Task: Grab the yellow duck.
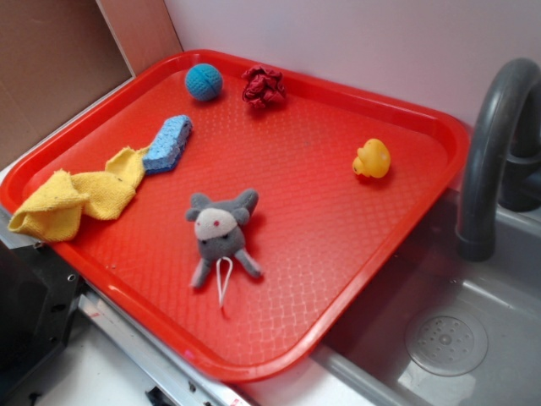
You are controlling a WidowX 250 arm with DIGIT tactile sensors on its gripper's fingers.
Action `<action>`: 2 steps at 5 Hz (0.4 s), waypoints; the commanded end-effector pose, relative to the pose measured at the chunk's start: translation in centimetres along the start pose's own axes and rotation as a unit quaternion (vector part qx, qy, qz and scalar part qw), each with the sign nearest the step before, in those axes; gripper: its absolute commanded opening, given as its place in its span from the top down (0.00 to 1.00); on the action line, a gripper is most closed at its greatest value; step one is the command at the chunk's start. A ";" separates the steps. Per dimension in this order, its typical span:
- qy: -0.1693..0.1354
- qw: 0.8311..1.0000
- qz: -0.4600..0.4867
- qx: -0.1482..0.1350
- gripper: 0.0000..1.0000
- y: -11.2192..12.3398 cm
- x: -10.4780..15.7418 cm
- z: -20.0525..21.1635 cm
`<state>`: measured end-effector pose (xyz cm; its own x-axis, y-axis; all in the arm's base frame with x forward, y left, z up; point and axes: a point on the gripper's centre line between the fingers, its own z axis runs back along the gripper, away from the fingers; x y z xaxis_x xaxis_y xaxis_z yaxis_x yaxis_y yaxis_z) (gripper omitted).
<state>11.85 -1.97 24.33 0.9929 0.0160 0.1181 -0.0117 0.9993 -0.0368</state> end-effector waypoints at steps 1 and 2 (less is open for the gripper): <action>0.000 1.000 0.000 0.000 0.00 0.0 0.0 0.0; 0.004 0.998 0.066 0.015 0.00 -1.3 0.8 -0.7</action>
<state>12.67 -3.34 23.39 0.9810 0.1653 0.1015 -0.1639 0.9862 -0.0223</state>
